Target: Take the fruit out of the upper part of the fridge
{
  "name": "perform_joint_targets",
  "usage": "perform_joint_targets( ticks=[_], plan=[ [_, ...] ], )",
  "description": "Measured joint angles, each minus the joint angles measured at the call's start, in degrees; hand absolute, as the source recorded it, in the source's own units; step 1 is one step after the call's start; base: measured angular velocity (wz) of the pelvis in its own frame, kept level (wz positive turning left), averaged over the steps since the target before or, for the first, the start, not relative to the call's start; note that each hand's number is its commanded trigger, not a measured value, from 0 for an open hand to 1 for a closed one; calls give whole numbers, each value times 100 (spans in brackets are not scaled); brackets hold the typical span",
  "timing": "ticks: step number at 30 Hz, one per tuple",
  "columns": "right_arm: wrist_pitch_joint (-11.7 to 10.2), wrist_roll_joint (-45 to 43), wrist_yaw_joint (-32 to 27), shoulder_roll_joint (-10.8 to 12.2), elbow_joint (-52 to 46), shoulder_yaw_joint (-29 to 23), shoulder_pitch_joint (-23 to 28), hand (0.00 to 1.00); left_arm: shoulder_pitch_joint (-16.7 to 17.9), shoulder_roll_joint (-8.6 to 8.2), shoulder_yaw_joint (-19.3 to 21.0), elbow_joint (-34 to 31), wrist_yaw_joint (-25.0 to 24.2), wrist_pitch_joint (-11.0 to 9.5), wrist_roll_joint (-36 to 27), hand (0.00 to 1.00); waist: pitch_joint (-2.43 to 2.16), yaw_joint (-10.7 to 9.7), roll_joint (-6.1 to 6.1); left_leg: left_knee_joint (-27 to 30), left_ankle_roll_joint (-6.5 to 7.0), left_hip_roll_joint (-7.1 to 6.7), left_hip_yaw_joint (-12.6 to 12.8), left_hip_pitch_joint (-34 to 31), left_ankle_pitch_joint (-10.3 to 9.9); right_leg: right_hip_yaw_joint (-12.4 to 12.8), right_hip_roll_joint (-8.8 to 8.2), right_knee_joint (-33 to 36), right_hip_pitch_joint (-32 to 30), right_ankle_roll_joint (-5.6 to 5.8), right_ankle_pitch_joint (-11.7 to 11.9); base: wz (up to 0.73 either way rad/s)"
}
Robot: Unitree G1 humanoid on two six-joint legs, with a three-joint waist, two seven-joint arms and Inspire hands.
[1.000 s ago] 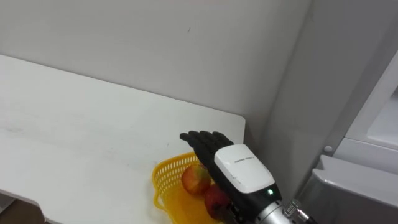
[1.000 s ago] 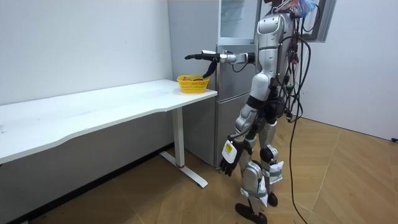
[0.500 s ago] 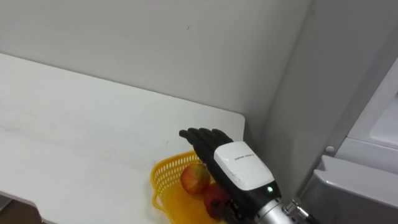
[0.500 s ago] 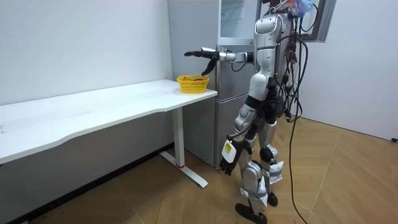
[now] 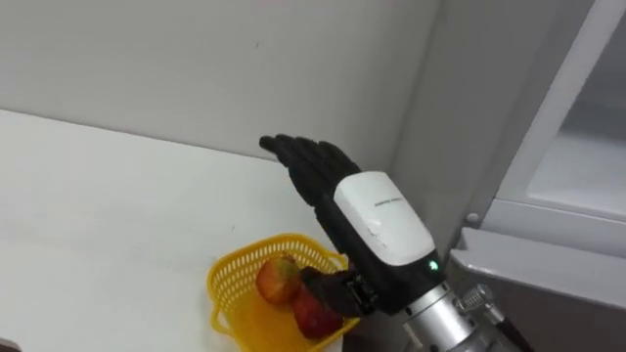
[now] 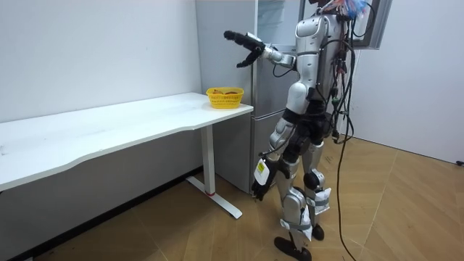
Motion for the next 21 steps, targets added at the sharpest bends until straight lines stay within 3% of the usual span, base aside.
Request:
perform_joint_targets(
  ticks=[2, 5, 10, 15, 21],
  plan=[
    [-43, 162, -133, 17, -91, -88, 1, 0, -7, -38, -9, 5, 35, -2, -44, 0, -37, -41, 82, 1, 0, 0, 29, 45, 1, 82, 3, -1, 27, 0, 0, -8],
    [-71, 430, -294, 94, -263, -129, 25, 0, -13, -92, -11, 36, 207, -32, -73, 0, -22, -177, 199, -34, -2, 7, 91, 135, 4, 98, 1, -5, 76, 1, -1, -9],
    [-165, 697, -427, 119, -590, -509, 172, 0, -39, -210, -8, 201, 253, -104, -71, 0, -25, -311, 181, -56, -2, 24, 222, 181, 2, 223, 24, 4, 61, -3, 1, -14],
    [-178, 1082, -469, 208, -954, -798, 481, 0, 27, -221, -13, 255, 323, -95, -70, 0, -34, -478, 164, -94, 0, 23, 228, 202, -1, 241, 30, 13, 79, -5, 3, -2],
    [-565, 1236, -911, 307, -1019, -1303, 1045, 0, 98, -261, 9, 236, 492, -130, -72, 0, -25, -633, 177, -73, 1, 18, 225, 207, -1, 309, 30, 9, 77, -5, 3, 1]
  ],
)
